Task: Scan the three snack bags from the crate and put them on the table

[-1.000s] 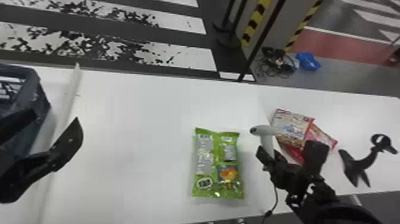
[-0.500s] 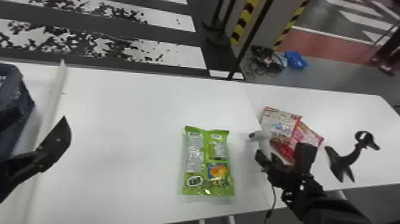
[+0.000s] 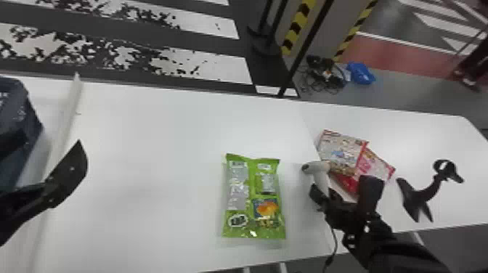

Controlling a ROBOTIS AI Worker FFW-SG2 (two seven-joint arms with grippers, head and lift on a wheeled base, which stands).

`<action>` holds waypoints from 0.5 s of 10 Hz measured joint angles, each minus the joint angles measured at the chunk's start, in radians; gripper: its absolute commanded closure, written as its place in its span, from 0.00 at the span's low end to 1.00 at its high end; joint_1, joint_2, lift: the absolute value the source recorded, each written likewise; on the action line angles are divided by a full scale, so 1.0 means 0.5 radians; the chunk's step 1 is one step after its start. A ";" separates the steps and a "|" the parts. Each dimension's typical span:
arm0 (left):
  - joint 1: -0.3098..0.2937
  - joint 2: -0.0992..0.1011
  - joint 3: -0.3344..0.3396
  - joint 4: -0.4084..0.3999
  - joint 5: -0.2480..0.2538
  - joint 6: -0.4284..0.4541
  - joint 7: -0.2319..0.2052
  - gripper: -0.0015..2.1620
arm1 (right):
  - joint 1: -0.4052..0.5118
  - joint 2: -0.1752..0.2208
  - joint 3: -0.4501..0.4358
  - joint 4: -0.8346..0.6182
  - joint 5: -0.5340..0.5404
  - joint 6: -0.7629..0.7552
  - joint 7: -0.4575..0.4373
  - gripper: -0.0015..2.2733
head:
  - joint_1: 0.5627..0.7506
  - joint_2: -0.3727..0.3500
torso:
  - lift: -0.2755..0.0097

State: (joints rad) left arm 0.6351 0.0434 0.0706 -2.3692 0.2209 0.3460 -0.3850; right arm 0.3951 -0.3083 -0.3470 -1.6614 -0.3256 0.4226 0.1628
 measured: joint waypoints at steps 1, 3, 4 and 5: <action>0.000 0.001 0.000 0.000 0.000 0.000 -0.001 0.02 | -0.003 0.000 0.000 0.002 -0.001 -0.008 0.010 0.00 | 0.70 0.03 | 0.64; 0.000 0.001 0.000 -0.006 0.000 0.000 -0.002 0.02 | 0.026 0.001 -0.027 -0.076 -0.016 -0.034 0.012 0.02 | 0.70 0.03 | 0.64; 0.001 0.001 0.000 -0.008 0.000 0.000 -0.002 0.02 | 0.090 0.005 -0.058 -0.211 -0.045 -0.046 0.012 0.02 | 0.70 0.03 | 0.64; 0.003 0.000 0.000 -0.008 -0.002 0.000 -0.003 0.02 | 0.169 0.008 -0.091 -0.385 -0.084 -0.042 0.031 0.02 | 0.70 0.03 | 0.64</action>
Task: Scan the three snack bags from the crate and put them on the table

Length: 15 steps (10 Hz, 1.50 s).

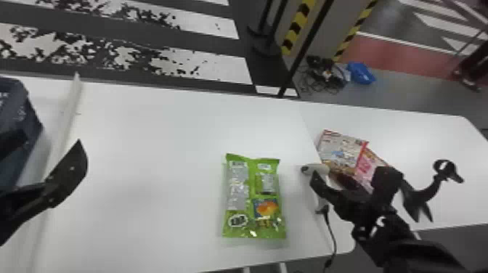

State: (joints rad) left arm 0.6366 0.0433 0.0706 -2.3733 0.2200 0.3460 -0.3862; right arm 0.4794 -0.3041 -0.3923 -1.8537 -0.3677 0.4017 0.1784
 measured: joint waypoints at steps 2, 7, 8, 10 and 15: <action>0.007 -0.001 0.000 -0.003 -0.001 0.000 0.000 0.02 | 0.047 0.004 -0.102 -0.300 -0.083 0.442 0.384 0.02 | 0.70 0.03 | 0.64; -0.002 0.037 -0.043 0.007 -0.003 0.000 -0.004 0.02 | -0.189 -0.023 -0.137 -0.220 -0.036 1.304 0.960 0.02 | 0.70 0.09 | 0.64; -0.003 0.039 -0.047 0.013 -0.009 0.000 -0.001 0.02 | -0.236 -0.023 -0.129 -0.157 -0.053 1.365 1.054 0.02 | 0.70 0.10 | 0.64; -0.003 0.040 -0.064 0.019 -0.034 0.000 -0.001 0.02 | -0.320 -0.035 -0.072 -0.053 -0.028 1.384 1.172 0.02 | 0.70 0.14 | 0.64; 0.031 0.042 -0.074 0.008 -0.086 0.007 0.004 0.02 | -0.536 -0.095 0.159 0.312 0.103 1.167 1.278 0.04 | 0.70 0.18 | 0.64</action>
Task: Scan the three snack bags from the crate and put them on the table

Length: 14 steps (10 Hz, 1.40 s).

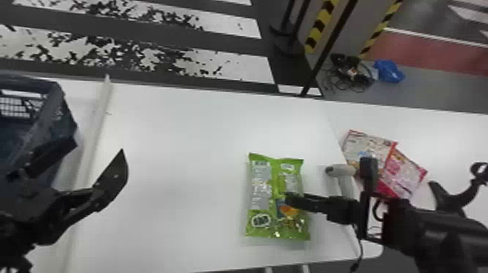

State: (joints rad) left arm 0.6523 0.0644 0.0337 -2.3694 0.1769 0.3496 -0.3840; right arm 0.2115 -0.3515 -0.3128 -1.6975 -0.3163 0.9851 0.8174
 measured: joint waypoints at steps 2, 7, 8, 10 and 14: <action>0.005 0.000 0.000 -0.001 -0.015 0.009 0.002 0.02 | -0.048 -0.012 0.080 0.114 0.056 -0.111 0.059 0.84 | 0.70 0.19 | 0.64; -0.024 0.000 0.000 0.012 -0.019 0.023 0.019 0.02 | -0.066 -0.018 0.131 0.119 0.084 -0.129 0.057 0.99 | 0.70 0.22 | 0.64; -0.029 0.000 0.000 0.021 -0.015 0.023 0.020 0.02 | -0.056 -0.017 0.110 0.093 0.060 -0.115 0.057 0.99 | 0.70 0.22 | 0.64; -0.043 0.003 0.001 0.052 -0.013 0.018 0.024 0.02 | 0.029 -0.014 0.012 -0.108 -0.046 -0.033 0.059 0.99 | 0.70 0.22 | 0.64; -0.072 0.000 0.000 0.094 -0.013 0.017 0.026 0.02 | 0.045 0.026 -0.368 -0.279 -0.449 0.063 -0.146 0.99 | 0.70 0.16 | 0.64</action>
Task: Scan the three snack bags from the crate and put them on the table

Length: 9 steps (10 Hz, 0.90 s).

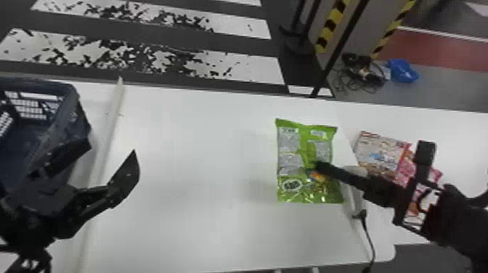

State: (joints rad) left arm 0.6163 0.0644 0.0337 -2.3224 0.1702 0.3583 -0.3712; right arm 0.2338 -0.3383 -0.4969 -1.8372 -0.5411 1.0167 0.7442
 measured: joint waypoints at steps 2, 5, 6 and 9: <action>-0.003 0.000 0.003 0.026 0.003 -0.013 0.000 0.02 | -0.178 0.010 -0.239 0.221 -0.163 -0.090 -0.306 0.99 | 0.70 0.06 | 0.64; -0.044 0.003 0.020 0.168 0.023 -0.115 -0.003 0.02 | -0.407 -0.001 -0.356 0.619 -0.276 -0.589 -0.967 0.99 | 0.70 0.03 | 0.64; -0.057 0.003 0.021 0.196 0.024 -0.123 -0.003 0.02 | -0.466 -0.005 -0.327 0.736 -0.270 -0.773 -1.162 0.99 | 0.70 0.03 | 0.64; -0.084 0.010 0.022 0.228 0.025 -0.129 -0.001 0.02 | -0.643 -0.078 -0.107 1.158 -0.124 -1.445 -1.564 0.99 | 0.70 0.03 | 0.64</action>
State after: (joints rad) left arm 0.5746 0.0692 0.0445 -2.2085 0.1827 0.2938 -0.3718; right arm -0.0876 -0.3773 -0.5503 -1.2582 -0.6030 0.2942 -0.0378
